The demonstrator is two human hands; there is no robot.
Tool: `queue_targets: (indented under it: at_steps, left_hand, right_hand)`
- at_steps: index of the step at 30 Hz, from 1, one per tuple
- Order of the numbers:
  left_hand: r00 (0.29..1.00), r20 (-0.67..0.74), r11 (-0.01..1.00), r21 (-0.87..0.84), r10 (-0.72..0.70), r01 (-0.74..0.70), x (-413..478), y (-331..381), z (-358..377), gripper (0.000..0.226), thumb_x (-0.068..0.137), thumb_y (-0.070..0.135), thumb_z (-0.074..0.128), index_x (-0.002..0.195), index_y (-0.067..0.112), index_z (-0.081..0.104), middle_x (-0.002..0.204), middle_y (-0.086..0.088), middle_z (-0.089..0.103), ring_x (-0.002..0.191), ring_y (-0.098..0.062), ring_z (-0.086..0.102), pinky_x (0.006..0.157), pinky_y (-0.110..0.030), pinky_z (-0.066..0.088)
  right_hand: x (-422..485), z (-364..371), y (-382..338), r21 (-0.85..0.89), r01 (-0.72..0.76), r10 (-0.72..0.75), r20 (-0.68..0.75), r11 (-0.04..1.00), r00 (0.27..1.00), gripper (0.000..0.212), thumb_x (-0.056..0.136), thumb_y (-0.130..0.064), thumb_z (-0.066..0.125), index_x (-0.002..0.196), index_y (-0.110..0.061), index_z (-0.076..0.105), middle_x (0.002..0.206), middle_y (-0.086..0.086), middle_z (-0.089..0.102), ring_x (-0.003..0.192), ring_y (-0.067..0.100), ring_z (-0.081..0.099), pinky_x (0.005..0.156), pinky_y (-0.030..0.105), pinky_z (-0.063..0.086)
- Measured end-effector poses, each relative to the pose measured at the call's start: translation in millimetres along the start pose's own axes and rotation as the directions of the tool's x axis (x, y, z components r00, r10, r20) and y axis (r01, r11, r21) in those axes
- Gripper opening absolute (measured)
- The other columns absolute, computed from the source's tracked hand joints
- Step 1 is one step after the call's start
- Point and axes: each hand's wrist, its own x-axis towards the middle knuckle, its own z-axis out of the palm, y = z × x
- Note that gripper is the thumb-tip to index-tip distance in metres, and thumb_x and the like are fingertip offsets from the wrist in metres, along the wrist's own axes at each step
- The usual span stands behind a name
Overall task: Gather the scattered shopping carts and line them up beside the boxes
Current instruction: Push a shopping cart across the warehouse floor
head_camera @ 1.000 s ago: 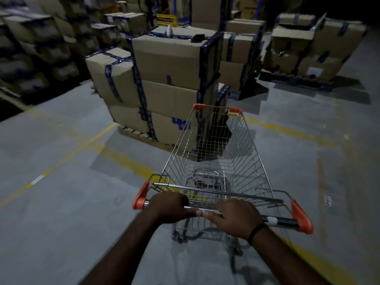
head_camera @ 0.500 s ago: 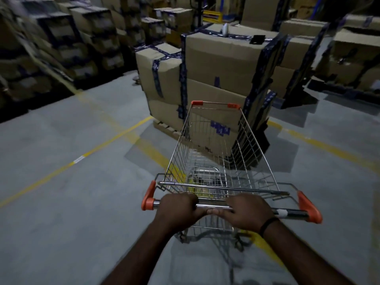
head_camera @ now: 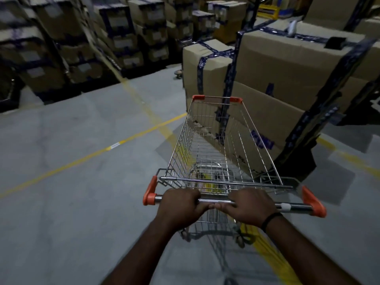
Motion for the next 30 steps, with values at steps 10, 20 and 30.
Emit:
queue_targets:
  at_steps: [10,20,30]
  left_hand:
    - [0.962,-0.119,0.968,0.010,-0.247,0.250,70,-46,-4,0.066,0.084,0.086,0.021,0.073,0.027,0.047,0.068,0.011,0.048,0.079,-0.018,0.061,0.070,-0.036,0.028]
    - [0.872,-0.079,0.872,0.041,-0.483,0.487,139,-90,-5,0.083,0.083,0.086,0.003,0.088,0.030,0.062,0.095,0.013,0.063,0.110,-0.016,0.054,0.107,-0.049,0.022]
    - [0.817,-0.145,0.827,-0.009,-0.558,0.563,207,-191,-11,0.072,0.084,0.085,0.019,0.086,0.030,0.065,0.091,0.012,0.065,0.102,-0.018,0.056,0.102,-0.047,0.027]
  right_hand:
    - [136,-10,28,-0.014,0.259,-0.259,-0.004,0.966,0.966,0.079,0.077,-0.091,0.014,0.079,-0.023,0.054,0.086,0.002,0.067,0.092,0.027,0.067,0.068,0.034,0.041]
    - [246,-13,37,-0.014,0.301,-0.300,-0.129,0.954,0.945,0.071,0.082,-0.090,0.023,0.075,-0.024,0.050,0.079,-0.002,0.067,0.080,0.020,0.065,0.066,0.034,0.030]
    - [365,3,14,-0.083,0.092,-0.110,-0.253,0.992,0.961,0.076,0.078,-0.093,0.021,0.080,-0.032,0.067,0.081,-0.008,0.067,0.088,0.023,0.061,0.087,0.047,0.034]
